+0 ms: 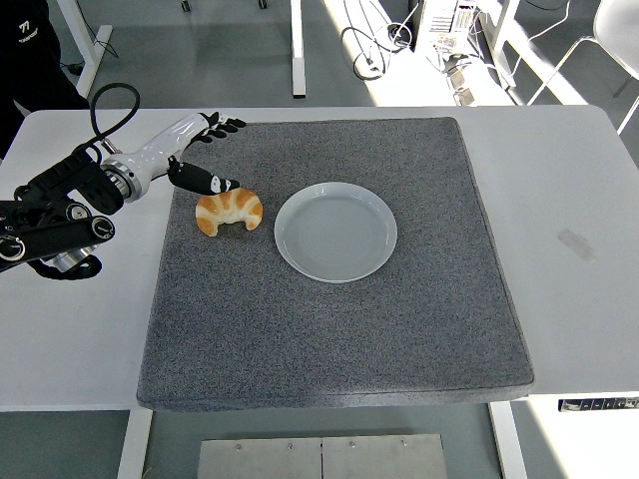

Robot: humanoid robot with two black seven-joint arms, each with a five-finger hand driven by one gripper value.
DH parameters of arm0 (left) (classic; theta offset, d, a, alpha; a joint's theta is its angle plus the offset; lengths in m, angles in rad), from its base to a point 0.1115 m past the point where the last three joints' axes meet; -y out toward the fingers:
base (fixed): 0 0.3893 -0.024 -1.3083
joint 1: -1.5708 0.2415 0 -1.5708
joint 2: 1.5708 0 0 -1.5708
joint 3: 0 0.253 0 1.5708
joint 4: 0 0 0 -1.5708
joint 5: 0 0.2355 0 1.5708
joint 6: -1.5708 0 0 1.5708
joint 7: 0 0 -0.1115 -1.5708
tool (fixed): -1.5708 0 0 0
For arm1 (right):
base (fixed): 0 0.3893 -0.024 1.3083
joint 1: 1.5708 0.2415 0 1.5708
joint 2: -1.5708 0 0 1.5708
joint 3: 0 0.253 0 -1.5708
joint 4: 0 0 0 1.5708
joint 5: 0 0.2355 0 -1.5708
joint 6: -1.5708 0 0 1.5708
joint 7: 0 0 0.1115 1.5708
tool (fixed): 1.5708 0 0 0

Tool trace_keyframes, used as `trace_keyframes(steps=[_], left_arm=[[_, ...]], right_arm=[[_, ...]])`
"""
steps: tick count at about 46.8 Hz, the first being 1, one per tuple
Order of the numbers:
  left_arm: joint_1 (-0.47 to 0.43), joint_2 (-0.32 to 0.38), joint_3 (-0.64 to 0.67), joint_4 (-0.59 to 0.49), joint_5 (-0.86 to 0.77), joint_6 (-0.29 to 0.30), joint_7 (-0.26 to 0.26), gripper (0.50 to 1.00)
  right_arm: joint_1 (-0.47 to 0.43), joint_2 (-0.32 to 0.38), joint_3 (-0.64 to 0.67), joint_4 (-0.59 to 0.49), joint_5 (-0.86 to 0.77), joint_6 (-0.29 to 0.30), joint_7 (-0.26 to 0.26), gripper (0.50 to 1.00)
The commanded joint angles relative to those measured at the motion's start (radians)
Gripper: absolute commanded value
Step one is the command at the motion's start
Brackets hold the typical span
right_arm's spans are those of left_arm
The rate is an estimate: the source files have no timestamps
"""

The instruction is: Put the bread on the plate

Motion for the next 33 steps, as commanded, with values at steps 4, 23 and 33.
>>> trace_keyframes(steps=[4,23,33], left_arm=[[0.0,0.016,0.021,-0.003,0.002,0.0,-0.001,0.837],[-0.026,0.018,0.136,-0.004,0.019,0.0,0.001,0.883],[-0.026,0.018,0.141,-0.001,0.053,0.002,0.001,0.911]], right_arm=[[0.0,0.0,0.0,0.0,0.001,0.0,0.0,1.0],[0.0,0.0,0.0,0.0,0.001,0.0,0.0,1.0],[-0.001,0.0,0.0,0.0,0.001,0.0,0.0,1.0]])
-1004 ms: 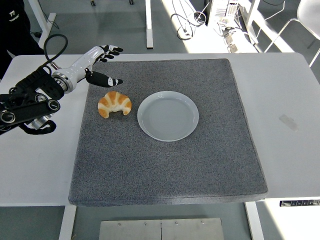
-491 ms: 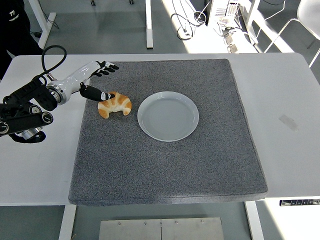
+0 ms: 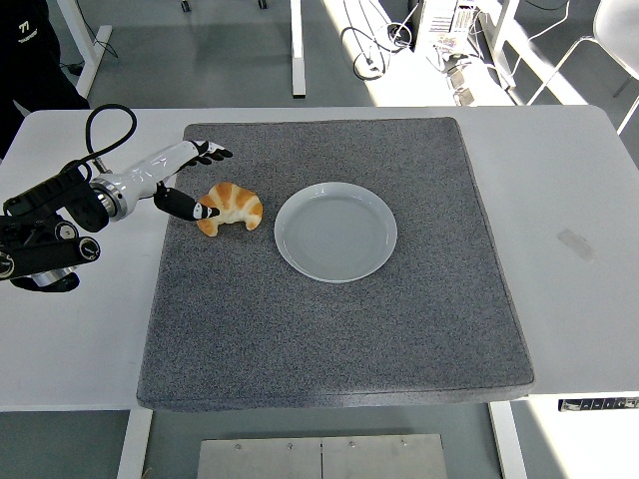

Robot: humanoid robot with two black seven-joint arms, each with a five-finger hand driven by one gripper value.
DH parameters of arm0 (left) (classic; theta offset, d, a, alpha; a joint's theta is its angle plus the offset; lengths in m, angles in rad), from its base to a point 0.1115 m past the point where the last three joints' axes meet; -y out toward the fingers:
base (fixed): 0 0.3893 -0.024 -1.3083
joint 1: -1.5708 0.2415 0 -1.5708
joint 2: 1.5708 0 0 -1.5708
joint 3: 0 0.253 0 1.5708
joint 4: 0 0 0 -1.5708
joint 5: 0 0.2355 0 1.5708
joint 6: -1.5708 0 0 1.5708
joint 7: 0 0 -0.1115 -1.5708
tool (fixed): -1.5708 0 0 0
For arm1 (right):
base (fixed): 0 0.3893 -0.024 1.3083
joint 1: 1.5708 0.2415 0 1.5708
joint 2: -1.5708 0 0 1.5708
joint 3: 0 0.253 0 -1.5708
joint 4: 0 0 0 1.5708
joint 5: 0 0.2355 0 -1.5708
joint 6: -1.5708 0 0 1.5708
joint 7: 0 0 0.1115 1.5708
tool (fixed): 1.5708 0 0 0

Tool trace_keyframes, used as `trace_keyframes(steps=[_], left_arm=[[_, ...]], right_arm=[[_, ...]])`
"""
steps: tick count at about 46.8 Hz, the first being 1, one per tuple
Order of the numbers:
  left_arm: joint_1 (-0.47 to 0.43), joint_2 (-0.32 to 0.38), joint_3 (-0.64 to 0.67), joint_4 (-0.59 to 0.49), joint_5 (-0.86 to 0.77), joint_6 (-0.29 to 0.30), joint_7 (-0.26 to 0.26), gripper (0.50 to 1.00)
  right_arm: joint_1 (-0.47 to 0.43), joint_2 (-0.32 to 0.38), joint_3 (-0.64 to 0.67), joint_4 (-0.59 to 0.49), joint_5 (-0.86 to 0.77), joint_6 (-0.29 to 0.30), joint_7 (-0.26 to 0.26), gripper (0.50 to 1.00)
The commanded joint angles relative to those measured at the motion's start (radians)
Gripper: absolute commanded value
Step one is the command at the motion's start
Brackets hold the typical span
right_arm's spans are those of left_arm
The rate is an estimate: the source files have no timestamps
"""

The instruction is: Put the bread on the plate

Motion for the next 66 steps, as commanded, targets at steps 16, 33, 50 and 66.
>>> trace_keyframes(steps=[16,33,50,66], left_arm=[[0.025,-0.036,0.014,0.069,0.001,0.001,0.0,0.908],[0.046,-0.079,0.014,0.114,0.001,-0.002,0.0,0.866],[0.051,-0.108,0.021,0.131,0.001,-0.009,0.0,0.824],[0.061,-0.118,0.034,0.155,0.001,-0.01,-0.003,0.716]], right_arm=[[0.001,0.0,0.0,0.0,0.0,0.0,0.0,1.0],[0.001,0.0,0.0,0.0,-0.001,0.0,0.0,1.0],[-0.001,0.0,0.0,0.0,0.0,0.0,0.0,1.0],[0.001,0.0,0.0,0.0,0.0,0.0,0.0,1.0]])
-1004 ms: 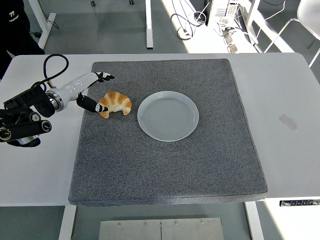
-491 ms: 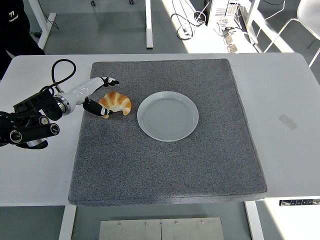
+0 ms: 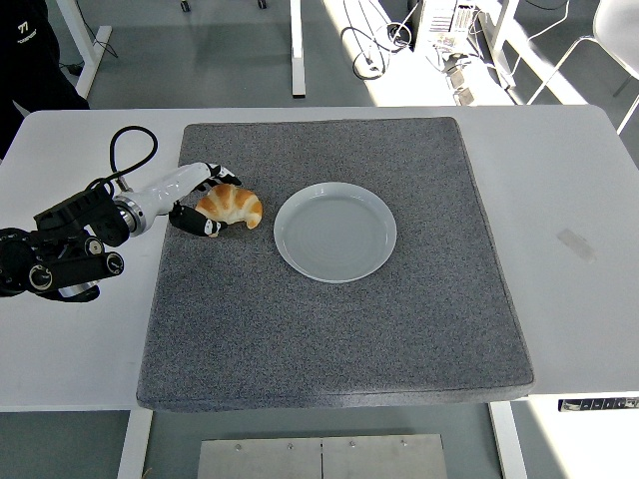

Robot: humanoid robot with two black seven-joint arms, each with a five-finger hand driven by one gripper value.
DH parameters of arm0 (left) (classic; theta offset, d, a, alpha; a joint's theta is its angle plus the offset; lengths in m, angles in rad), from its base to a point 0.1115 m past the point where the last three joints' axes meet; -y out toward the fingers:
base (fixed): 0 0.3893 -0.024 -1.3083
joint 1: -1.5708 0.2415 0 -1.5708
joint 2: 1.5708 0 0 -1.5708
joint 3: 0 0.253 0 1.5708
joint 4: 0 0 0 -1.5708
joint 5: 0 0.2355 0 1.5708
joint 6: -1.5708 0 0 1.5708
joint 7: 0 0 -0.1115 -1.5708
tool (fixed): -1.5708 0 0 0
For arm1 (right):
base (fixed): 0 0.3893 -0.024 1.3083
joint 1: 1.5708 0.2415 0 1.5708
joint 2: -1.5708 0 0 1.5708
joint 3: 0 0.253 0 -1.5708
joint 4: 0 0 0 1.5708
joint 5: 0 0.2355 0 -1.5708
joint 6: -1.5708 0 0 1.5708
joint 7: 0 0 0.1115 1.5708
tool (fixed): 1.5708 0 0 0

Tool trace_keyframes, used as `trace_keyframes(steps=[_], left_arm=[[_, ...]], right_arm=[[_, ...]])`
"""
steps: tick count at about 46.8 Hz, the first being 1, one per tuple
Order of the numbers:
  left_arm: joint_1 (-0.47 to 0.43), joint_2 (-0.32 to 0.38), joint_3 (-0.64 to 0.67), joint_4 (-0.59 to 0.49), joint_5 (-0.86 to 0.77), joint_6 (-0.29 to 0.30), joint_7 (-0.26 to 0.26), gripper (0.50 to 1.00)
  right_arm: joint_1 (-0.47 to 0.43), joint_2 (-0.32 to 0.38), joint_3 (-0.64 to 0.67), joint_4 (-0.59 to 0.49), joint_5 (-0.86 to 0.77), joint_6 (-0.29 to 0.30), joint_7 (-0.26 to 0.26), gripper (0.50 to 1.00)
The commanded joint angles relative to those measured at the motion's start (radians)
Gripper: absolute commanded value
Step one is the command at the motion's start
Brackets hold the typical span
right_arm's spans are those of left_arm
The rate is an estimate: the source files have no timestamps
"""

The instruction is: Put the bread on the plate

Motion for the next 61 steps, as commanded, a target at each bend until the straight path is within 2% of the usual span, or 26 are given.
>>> trace_keyframes(steps=[1,13,15,19,28,34,39,46,52,61], left_arm=[[0.0,0.0,0.0,0.006,0.0,0.0,0.0,0.708],[-0.003,0.002,-0.004,0.006,-0.001,-0.002,-0.002,0.611],[-0.003,0.003,-0.004,0.006,-0.001,-0.002,-0.006,0.578],[-0.003,0.005,-0.004,0.006,-0.001,-0.002,-0.008,0.558],[-0.001,0.005,-0.003,0.006,-0.001,-0.002,-0.009,0.555],[0.0,0.003,-0.001,0.006,-0.001,0.0,-0.009,0.584],[-0.001,0.003,-0.001,0.006,-0.001,0.0,-0.009,0.584],[-0.001,0.003,-0.001,0.007,0.0,0.0,-0.011,0.56],[-0.001,0.002,0.0,0.007,0.0,0.0,-0.014,0.5],[-0.001,0.002,0.0,0.007,0.0,0.0,-0.014,0.5]], right_arm=[[-0.001,0.0,0.0,0.0,0.0,0.0,0.0,1.0],[-0.001,0.0,0.0,0.0,0.0,0.0,0.0,1.0],[-0.001,0.0,0.0,0.0,0.0,0.0,0.0,1.0],[0.001,0.0,0.0,0.0,0.0,0.0,0.0,1.0],[-0.001,0.0,0.0,0.0,0.0,0.0,0.0,1.0],[0.001,0.0,0.0,0.0,0.0,0.0,0.002,1.0],[0.001,0.0,0.0,0.0,0.0,0.0,0.0,1.0],[0.001,0.0,0.0,0.0,0.0,0.0,0.0,1.0],[-0.001,0.0,0.0,0.0,0.0,0.0,0.0,1.0],[-0.001,0.0,0.0,0.0,0.0,0.0,0.0,1.0]])
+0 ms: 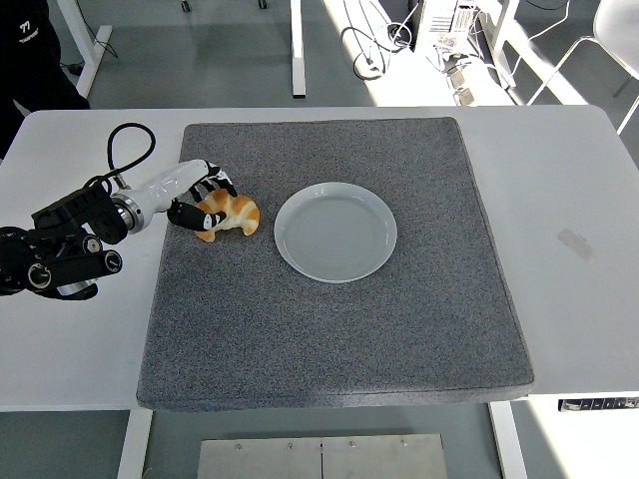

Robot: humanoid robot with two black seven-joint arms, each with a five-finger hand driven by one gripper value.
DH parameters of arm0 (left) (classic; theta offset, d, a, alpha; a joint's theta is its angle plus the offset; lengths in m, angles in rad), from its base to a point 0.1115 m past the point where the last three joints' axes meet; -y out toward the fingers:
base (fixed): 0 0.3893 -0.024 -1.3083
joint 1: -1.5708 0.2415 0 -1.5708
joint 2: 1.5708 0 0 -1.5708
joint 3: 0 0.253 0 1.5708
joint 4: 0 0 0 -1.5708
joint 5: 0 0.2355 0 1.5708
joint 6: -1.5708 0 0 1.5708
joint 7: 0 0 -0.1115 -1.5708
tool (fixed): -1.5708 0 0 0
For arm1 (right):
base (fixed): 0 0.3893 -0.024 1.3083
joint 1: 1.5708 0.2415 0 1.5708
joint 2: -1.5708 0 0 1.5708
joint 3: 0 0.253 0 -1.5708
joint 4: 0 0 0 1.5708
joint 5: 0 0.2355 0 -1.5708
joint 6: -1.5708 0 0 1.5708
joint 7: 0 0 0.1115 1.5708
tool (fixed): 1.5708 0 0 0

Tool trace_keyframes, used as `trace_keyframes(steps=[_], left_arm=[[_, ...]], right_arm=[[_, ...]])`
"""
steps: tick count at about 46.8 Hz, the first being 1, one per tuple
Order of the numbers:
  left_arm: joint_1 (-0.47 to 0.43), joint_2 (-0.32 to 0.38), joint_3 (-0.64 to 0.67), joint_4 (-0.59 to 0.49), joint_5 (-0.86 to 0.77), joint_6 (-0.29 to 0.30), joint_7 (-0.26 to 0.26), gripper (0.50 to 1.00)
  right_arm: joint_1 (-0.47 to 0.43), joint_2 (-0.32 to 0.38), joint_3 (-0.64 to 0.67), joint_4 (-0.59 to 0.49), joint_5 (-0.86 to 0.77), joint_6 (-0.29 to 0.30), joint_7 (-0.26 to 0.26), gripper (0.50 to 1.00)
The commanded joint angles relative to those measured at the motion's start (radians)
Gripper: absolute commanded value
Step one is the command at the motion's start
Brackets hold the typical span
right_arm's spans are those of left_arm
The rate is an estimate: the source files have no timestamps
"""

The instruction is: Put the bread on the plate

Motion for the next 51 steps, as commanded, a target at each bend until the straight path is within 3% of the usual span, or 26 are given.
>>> trace_keyframes(steps=[1,27,51], left_arm=[[0.001,0.001,0.0,0.0,0.0,0.0,0.0,0.5],[-0.059,0.015,-0.11,-0.002,-0.011,-0.029,0.011,0.5],[-0.143,0.03,-0.123,-0.003,0.015,-0.038,0.014,0.5]], right_arm=[[0.0,0.0,0.0,0.0,0.0,0.0,0.0,1.0],[0.0,0.0,0.0,0.0,0.0,0.0,0.0,1.0],[0.0,0.0,0.0,0.0,0.0,0.0,0.0,1.0]])
